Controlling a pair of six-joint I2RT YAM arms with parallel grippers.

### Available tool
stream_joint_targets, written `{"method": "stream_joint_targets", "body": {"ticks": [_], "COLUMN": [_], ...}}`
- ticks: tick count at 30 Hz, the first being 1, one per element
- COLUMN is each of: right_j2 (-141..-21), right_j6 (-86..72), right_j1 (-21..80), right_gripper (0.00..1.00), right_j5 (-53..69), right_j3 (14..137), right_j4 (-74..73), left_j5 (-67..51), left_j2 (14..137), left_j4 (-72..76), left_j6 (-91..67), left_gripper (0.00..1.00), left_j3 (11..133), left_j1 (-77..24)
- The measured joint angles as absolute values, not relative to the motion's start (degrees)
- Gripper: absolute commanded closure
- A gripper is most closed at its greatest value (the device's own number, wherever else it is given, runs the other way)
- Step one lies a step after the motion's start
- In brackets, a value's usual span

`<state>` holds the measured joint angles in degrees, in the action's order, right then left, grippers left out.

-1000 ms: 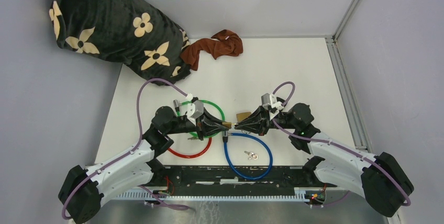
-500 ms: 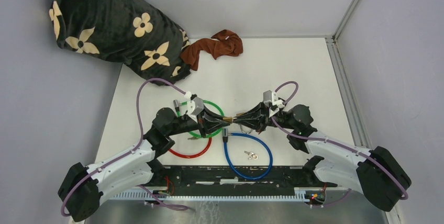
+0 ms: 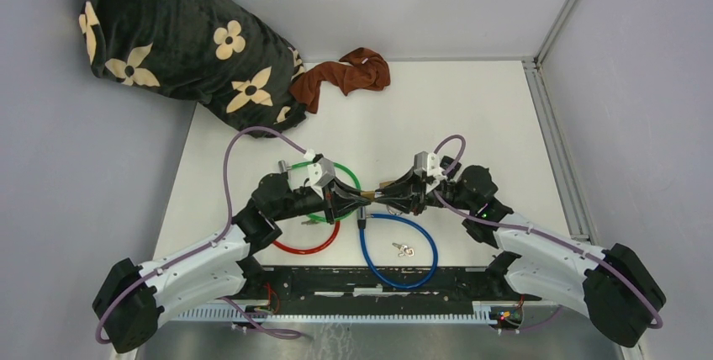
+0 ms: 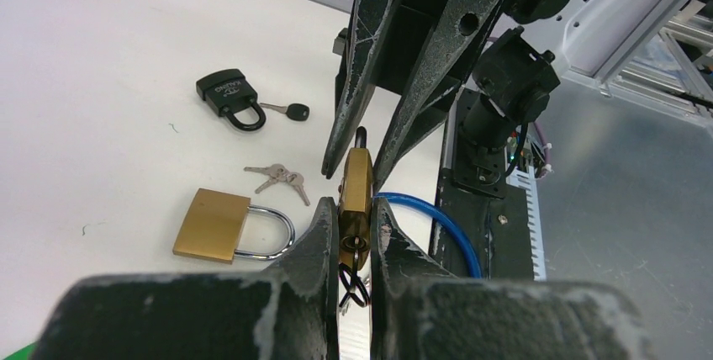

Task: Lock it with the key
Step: Lock the lock.

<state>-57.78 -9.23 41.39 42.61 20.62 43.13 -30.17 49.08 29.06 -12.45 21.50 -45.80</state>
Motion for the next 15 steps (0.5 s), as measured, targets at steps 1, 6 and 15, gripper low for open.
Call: {"method": "stream_joint_targets", "body": {"ticks": [1,6,15], "right_j2": [-57.4,-56.7,-52.6], "right_j6": [-8.6,-5.8,-2.6], "right_j1": [41.5,41.6,41.5], "right_gripper": [0.87,1.0,1.0], "right_j5": [42.6,43.2,44.5], "right_j3": [21.0,22.4,22.7], "right_j4": [42.1,37.5,30.2], "left_j5": [-30.1,-30.6,-31.5], "left_j2": [48.9,48.6,46.2], "left_j4": [28.8,28.0,23.6], "left_j6": [-12.2,-10.9,-4.9], "left_gripper": [0.98,0.98,0.29], "left_j3": [21.5,21.5,21.7], "left_j1": [-45.9,-46.0,-46.2]}}
